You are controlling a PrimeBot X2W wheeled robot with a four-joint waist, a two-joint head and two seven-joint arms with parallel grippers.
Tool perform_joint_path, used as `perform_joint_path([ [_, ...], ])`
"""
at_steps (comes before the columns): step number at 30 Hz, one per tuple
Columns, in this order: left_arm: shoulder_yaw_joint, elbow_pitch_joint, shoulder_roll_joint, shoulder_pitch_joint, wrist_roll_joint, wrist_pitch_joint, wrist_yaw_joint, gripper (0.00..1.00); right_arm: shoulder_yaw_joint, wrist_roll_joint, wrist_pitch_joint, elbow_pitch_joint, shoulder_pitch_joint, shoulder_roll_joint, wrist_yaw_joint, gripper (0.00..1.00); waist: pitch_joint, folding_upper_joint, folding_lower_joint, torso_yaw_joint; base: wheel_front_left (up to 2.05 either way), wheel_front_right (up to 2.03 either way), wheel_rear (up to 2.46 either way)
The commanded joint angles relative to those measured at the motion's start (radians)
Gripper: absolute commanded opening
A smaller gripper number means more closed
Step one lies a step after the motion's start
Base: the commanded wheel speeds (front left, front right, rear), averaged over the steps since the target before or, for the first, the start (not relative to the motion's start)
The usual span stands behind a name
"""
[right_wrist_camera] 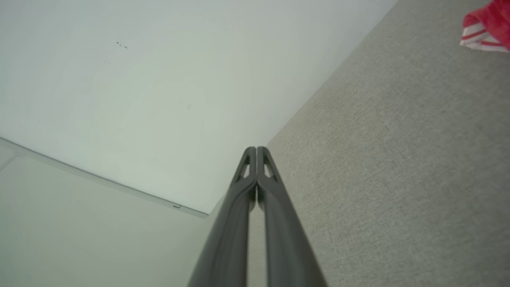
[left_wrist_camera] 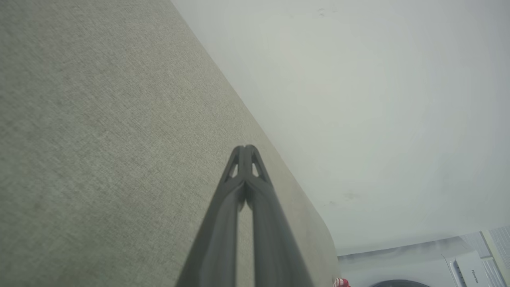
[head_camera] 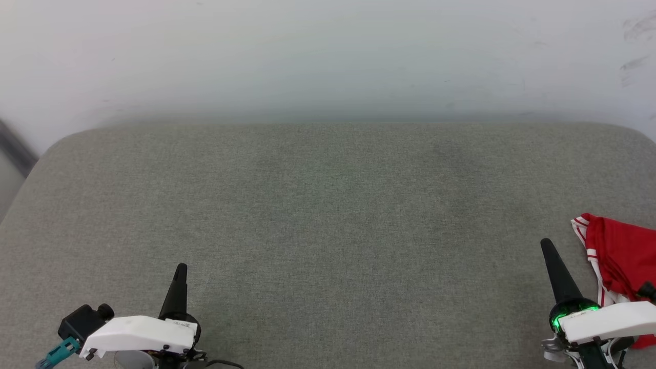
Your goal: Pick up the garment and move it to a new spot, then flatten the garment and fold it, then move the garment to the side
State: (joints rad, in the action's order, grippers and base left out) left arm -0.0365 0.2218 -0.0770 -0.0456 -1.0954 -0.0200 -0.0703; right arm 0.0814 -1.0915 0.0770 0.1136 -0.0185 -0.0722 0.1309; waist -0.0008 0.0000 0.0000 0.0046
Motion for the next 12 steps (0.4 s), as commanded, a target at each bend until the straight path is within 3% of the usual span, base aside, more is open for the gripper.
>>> perform_joint_path([
  [1, -0.007, -0.005, 0.002, -0.023, -0.024, 0.005, -0.007, 0.0, 0.003, -0.027, 0.003, -0.002, -0.027, 0.002, 0.0, 0.0, 0.0, 0.0, 0.0, 0.0, 0.0, 0.0, 0.0],
  [12, -0.023, 0.001, 0.007, -0.034, -0.132, 0.034, -0.021, 0.0, 0.009, -0.136, 0.009, 0.028, -0.042, 0.006, 0.0, 0.0, 0.001, 0.0, 0.0, -0.001, 0.0, 0.0, 0.0],
])
